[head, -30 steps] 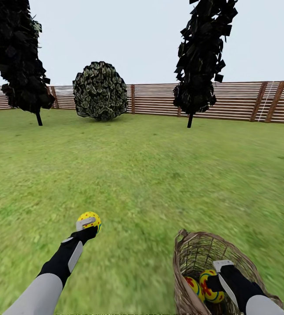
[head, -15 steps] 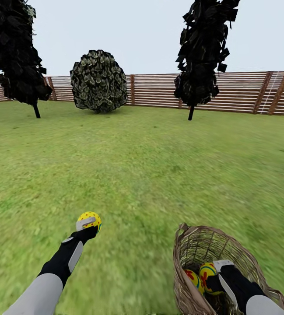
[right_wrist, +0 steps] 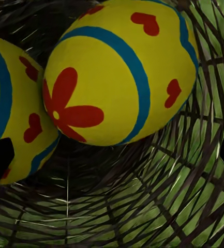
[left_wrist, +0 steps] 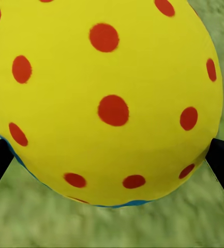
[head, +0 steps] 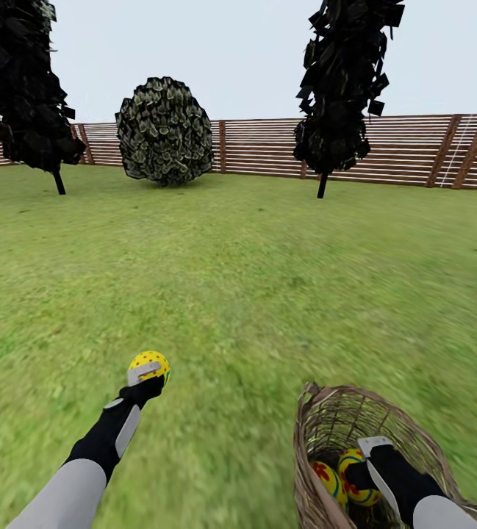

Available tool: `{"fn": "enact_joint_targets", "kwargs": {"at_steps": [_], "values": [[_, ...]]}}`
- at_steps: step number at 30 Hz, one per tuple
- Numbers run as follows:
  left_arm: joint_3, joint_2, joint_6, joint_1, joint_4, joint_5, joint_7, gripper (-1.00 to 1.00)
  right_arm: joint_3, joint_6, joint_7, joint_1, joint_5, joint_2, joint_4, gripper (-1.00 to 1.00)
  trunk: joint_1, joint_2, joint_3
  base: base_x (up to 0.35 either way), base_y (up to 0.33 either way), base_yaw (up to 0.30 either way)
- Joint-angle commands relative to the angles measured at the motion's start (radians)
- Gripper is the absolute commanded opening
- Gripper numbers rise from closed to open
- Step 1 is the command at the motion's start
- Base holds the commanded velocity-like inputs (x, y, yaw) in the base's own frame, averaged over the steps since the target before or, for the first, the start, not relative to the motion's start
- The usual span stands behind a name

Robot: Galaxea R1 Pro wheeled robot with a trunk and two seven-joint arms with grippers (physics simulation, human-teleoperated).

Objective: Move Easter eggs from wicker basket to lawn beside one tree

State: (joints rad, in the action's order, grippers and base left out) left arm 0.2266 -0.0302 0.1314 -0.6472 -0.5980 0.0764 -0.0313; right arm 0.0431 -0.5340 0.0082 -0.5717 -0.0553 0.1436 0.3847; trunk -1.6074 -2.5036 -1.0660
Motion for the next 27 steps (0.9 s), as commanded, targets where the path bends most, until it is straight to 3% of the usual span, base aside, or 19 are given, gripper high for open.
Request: {"fn": "enact_joint_targets", "kwargs": {"at_steps": [1, 16, 27], "values": [[0.003, -0.003, 0.006, 0.0, -0.003, 0.008, -0.001, -1.0, 0.004, -0.006, 0.001, 0.0, -0.006, 0.001, 0.002, 1.0, 0.0, 0.0, -0.001, 0.075, 0.0, 0.0], [0.002, -0.008, 0.004, 0.0, -0.002, 0.008, -0.001, -1.0, 0.006, -0.004, 0.0, 0.0, -0.006, -0.002, 0.002, 1.0, 0.0, 0.0, -0.001, 0.069, -0.062, 0.0], [0.001, -0.01, 0.005, 0.0, 0.008, 0.008, -0.001, -1.0, 0.005, -0.004, 0.002, 0.0, -0.001, -0.001, 0.002, 1.0, -0.005, -0.003, -0.043, 0.0, 0.0, 0.0]]}}
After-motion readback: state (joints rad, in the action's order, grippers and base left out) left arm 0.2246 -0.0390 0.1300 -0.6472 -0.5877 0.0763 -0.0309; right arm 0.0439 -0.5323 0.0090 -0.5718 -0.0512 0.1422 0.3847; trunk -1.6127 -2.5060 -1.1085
